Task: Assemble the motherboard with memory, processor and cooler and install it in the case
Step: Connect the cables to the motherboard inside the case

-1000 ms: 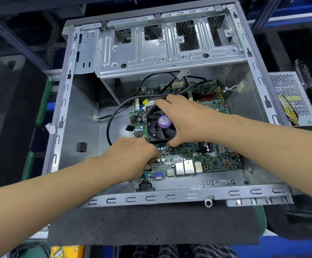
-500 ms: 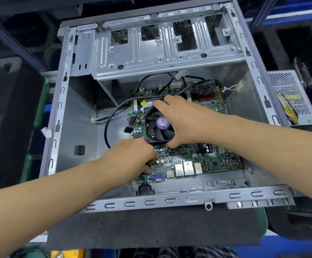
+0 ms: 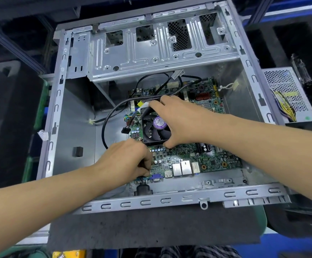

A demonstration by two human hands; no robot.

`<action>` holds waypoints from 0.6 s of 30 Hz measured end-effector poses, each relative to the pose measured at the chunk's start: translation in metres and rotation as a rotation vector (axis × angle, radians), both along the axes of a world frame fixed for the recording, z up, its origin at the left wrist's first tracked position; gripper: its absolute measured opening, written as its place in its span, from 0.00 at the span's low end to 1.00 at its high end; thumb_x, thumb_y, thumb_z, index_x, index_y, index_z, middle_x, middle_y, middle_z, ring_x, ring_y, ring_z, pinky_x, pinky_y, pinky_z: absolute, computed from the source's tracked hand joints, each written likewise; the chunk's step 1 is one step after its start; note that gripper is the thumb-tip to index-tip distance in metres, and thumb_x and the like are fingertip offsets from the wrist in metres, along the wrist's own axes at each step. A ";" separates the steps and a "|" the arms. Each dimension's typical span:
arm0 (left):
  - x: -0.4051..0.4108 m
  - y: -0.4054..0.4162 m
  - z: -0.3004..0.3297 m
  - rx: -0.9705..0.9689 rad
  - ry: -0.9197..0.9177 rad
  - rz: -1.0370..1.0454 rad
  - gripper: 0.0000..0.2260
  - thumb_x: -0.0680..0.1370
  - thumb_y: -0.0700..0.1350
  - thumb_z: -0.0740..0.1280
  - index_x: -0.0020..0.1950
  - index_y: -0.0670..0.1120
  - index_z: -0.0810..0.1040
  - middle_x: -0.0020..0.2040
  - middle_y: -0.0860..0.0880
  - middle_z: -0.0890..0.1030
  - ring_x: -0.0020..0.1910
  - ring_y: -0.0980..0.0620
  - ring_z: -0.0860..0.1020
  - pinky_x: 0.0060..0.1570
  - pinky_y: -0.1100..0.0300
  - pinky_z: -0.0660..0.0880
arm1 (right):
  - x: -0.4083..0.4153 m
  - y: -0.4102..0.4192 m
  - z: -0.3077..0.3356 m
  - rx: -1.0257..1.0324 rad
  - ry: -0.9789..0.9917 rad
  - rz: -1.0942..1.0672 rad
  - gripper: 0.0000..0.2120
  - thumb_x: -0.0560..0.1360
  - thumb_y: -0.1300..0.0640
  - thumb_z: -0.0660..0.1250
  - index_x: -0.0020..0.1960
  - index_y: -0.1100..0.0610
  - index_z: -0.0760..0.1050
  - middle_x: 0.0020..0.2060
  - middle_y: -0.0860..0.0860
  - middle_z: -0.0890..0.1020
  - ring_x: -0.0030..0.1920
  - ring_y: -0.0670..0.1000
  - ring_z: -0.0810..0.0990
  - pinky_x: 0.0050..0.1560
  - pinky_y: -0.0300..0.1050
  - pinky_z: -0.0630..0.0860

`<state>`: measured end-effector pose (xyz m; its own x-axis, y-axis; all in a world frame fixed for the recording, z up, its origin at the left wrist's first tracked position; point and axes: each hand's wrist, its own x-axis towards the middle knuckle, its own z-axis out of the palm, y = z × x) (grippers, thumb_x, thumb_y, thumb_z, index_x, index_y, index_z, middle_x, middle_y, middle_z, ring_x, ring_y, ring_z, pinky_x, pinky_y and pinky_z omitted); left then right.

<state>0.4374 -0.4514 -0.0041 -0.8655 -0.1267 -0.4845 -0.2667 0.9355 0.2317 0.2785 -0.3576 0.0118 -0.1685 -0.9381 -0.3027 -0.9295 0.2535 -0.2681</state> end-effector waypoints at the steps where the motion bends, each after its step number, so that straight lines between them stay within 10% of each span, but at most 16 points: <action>1: 0.000 0.000 0.001 0.005 -0.006 0.008 0.05 0.71 0.51 0.74 0.40 0.54 0.80 0.42 0.58 0.81 0.42 0.57 0.76 0.30 0.66 0.61 | 0.000 0.000 0.000 0.000 -0.001 0.001 0.50 0.63 0.46 0.78 0.74 0.57 0.54 0.61 0.56 0.68 0.62 0.57 0.67 0.56 0.54 0.74; 18: 0.004 0.002 0.003 0.104 0.008 0.207 0.07 0.68 0.51 0.77 0.35 0.56 0.80 0.38 0.61 0.79 0.40 0.59 0.76 0.39 0.62 0.71 | -0.001 0.001 -0.001 -0.009 -0.011 0.004 0.48 0.63 0.46 0.78 0.72 0.57 0.55 0.59 0.56 0.68 0.61 0.56 0.66 0.50 0.49 0.73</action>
<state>0.4419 -0.4491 -0.0007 -0.8301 -0.2517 -0.4975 -0.4484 0.8317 0.3274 0.2775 -0.3570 0.0109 -0.1617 -0.9414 -0.2959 -0.9274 0.2475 -0.2805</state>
